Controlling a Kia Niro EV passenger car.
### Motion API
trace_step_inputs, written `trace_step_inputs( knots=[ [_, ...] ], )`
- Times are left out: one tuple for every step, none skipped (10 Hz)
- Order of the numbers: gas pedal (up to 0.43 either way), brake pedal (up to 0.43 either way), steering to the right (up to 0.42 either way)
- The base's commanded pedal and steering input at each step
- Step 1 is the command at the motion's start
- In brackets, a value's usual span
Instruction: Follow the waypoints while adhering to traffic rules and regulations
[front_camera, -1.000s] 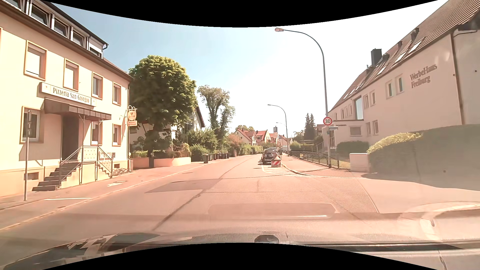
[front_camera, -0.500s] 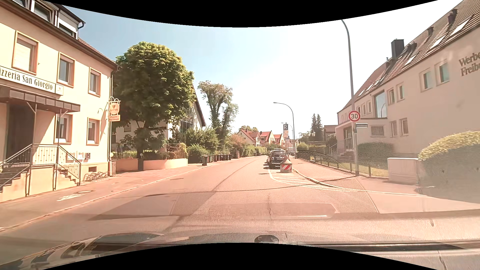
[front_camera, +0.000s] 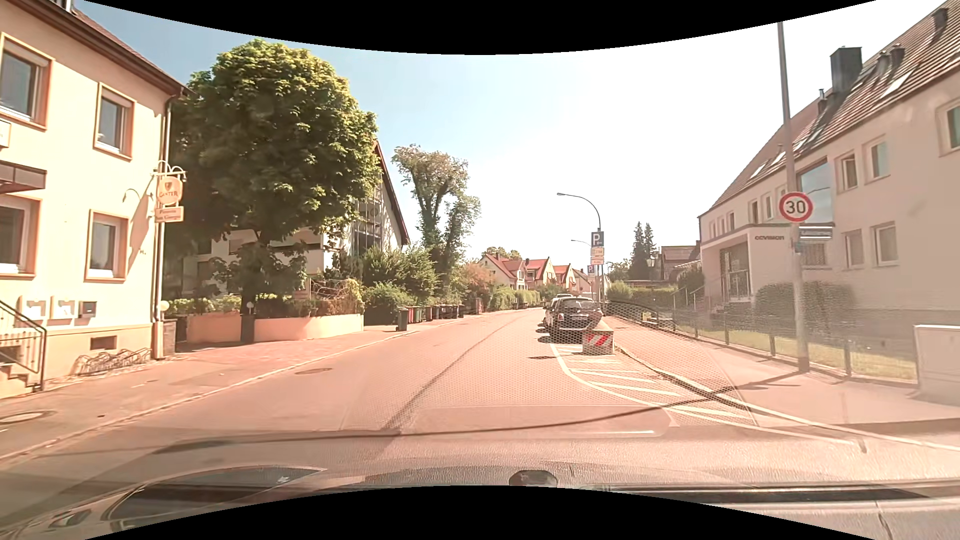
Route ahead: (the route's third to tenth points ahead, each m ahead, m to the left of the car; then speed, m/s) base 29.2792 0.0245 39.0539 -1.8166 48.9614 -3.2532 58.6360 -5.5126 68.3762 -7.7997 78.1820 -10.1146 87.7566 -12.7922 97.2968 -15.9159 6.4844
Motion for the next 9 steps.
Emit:
trace_step_inputs(
  knots=[
    [0.087, 0.000, -0.008],
    [0.087, 0.000, -0.006],
    [0.087, 0.000, -0.004],
    [0.087, 0.000, -0.001],
    [0.087, 0.000, 0.001],
    [0.087, 0.000, 0.008],
    [0.087, 0.000, 0.012],
    [0.087, 0.000, 0.012],
    [0.087, 0.000, 0.012]
  ],
)
